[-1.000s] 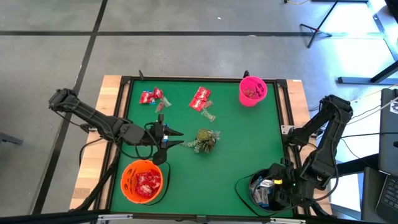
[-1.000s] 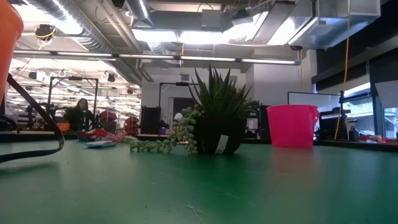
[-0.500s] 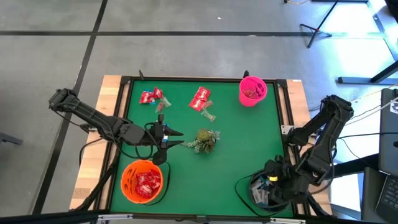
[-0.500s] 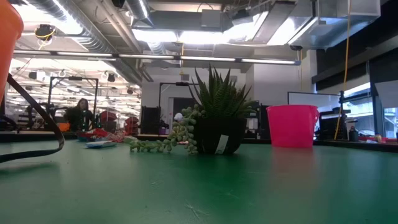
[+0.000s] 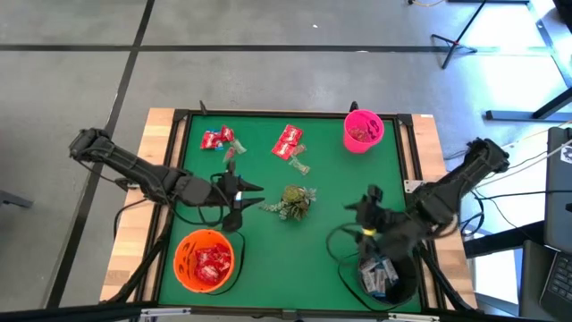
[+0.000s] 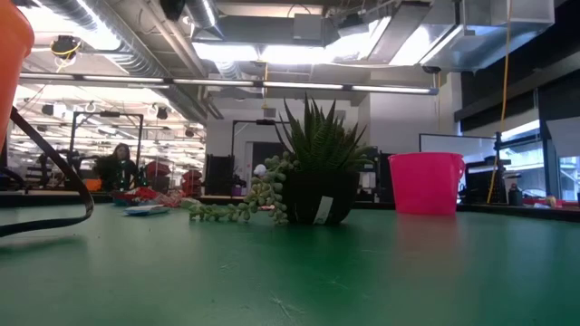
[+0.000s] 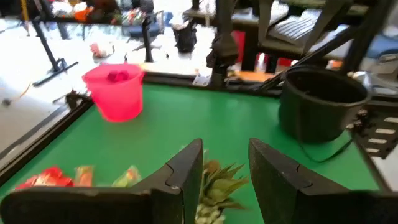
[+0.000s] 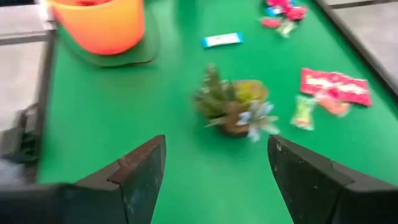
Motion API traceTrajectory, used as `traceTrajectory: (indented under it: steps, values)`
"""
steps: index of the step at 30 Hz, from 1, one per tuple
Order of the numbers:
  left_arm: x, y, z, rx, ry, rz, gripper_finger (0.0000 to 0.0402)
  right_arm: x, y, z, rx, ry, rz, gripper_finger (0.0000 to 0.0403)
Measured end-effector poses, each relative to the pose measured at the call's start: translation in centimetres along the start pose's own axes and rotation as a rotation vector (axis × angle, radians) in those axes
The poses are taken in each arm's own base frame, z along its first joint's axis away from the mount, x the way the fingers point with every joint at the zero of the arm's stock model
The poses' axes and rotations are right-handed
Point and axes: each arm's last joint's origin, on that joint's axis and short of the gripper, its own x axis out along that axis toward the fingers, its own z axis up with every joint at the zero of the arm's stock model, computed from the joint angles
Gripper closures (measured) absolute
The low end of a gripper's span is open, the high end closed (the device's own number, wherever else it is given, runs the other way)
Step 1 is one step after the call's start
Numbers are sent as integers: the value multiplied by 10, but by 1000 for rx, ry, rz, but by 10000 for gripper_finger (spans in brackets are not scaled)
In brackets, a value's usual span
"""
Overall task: Sort candy
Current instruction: Put the white chocolate into the black bucket
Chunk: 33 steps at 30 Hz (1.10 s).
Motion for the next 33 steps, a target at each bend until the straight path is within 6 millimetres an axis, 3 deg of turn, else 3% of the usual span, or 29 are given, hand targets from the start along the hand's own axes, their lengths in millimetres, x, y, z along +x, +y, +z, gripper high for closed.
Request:
traceTrajectory:
  steps: [10,18,25,33]
  values:
    - [14,59,-26,-216,309,276,282,37,-36,23,-52,-26,-86,127]
    - [8,97,-44,-381,527,469,282,78,-62,18,-161,4,31,127]
    - [18,109,-59,-547,644,523,282,107,-95,15,-155,-31,93,127]
    - [43,109,-89,-571,841,562,282,115,-118,21,-121,-70,43,127]
